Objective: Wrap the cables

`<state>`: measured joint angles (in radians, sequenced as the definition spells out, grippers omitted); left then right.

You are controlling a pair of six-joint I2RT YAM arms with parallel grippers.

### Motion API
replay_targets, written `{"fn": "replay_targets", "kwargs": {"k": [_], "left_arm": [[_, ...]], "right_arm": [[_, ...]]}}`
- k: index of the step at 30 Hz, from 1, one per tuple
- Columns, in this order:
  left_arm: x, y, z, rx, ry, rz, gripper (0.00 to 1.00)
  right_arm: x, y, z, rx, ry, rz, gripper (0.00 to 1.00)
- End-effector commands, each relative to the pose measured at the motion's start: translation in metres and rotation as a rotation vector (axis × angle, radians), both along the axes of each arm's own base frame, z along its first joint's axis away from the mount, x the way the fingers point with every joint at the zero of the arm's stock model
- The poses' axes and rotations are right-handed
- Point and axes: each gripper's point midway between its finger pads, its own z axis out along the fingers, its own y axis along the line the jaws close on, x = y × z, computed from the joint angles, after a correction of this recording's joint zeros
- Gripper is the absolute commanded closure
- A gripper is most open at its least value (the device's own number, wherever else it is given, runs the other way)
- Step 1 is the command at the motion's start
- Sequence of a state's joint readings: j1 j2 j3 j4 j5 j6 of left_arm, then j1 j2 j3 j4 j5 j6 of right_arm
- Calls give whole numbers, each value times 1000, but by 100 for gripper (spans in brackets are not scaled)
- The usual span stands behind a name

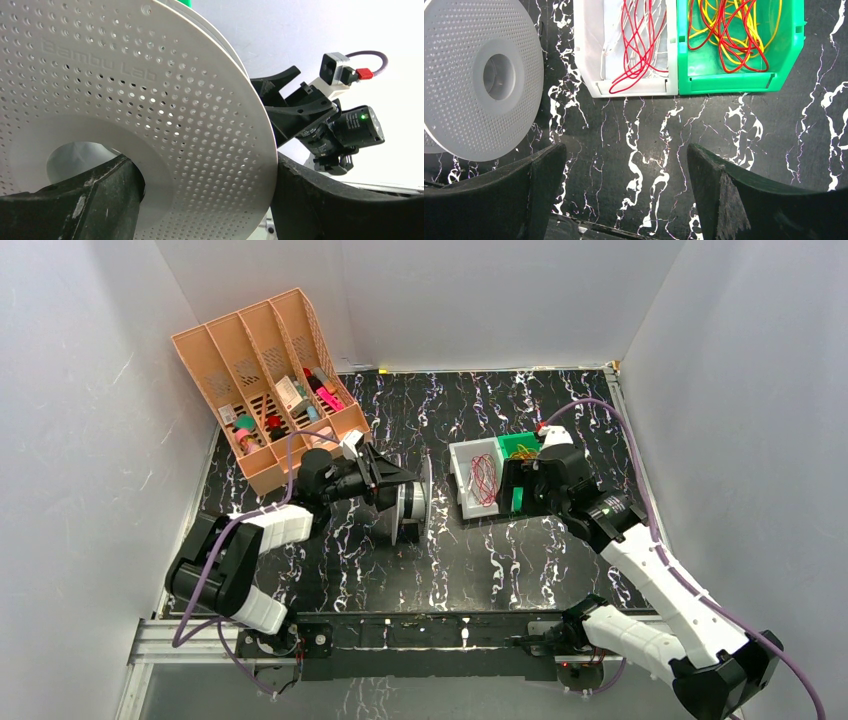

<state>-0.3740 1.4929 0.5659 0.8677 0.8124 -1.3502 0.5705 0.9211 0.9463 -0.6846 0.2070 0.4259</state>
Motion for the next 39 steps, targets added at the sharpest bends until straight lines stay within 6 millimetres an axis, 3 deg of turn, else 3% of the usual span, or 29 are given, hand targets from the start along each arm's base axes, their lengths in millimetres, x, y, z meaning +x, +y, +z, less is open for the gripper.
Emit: {"fn": "replay_targets", "kwargs": {"k": [1,7,11,21,39], "left_arm": [[-5,4,31,-55,-141,-95,100],[-7,7,18,-45,-115,-130,99],[-7,11,10,-38,-100,-139,82],[-9,20,1,-36,-79,-158,53],[-10,28,-10,-23,-55,-149,9]], "right_arm": [[9,3,10,12,-45,-4,2],[11,4,7,10,-38,-2,2],[11,6,6,9,-32,2,2],[12,7,6,12,-27,1,2],[9,10,3,29,-13,13,2]]}}
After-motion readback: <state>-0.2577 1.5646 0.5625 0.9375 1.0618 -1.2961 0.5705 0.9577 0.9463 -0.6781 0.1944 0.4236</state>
